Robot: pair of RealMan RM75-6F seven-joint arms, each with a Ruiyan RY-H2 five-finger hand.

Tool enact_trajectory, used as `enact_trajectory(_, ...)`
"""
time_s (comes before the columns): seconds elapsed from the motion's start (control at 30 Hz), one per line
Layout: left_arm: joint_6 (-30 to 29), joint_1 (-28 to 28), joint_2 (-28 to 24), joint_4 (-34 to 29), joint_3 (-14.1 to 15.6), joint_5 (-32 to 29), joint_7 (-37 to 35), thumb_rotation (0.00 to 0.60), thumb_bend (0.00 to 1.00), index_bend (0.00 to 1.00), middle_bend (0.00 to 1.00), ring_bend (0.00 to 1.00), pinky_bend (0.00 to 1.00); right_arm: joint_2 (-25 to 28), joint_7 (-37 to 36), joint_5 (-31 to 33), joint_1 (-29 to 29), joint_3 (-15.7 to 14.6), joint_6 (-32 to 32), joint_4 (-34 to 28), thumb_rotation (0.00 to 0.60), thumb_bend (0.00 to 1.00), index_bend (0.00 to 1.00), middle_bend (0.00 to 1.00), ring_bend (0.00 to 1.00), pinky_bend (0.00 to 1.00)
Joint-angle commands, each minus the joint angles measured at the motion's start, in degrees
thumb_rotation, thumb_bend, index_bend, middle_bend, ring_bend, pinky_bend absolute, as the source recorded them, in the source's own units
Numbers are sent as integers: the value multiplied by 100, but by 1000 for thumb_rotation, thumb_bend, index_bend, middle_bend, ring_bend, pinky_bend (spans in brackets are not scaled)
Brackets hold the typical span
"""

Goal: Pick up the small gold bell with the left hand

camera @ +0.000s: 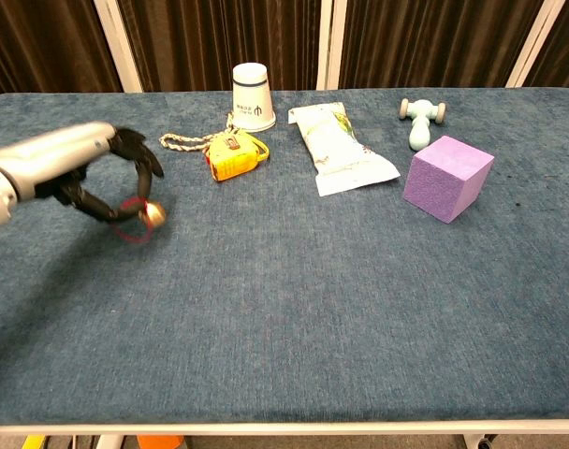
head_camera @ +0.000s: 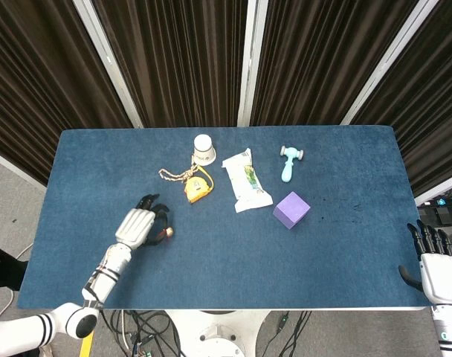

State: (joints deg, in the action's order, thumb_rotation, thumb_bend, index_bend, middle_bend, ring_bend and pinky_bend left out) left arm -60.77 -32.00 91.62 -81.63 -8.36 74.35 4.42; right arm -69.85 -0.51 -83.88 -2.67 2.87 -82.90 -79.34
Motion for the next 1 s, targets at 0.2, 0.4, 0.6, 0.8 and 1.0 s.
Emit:
enact_trajectory(0.2,931,-34,-1049,-1414,-305,-463,-1008,600,470,653,297,48,8,-5,5,23,-10,14,22,-6,600,191,0,0,0,0)
enact_trajectory(0.4,127,71,-424,-907,-260,-307,128,600,483,677,284,47,4,2,0,19,1,7,10,6,600,193,0,0,0,0)
enact_trajectory(0.6,46,-6,-539,-839,-108,117,154,600,486,692,263,40,12,-13,-46,97,-8,23,89,50,600,194,0,0,0,0)
enact_trajectory(0.8,-143,-72,-457,-394,95,307,1217,600,474,701,240,23,0,-47,-73,94,-25,20,120,93,600,195,0,0,0,0)
enact_trajectory(1.0,-221,-18,-263,-236,104,95,1313,600,464,707,234,21,0,-37,-61,103,-25,21,129,80,600,195,0,0,0,0)
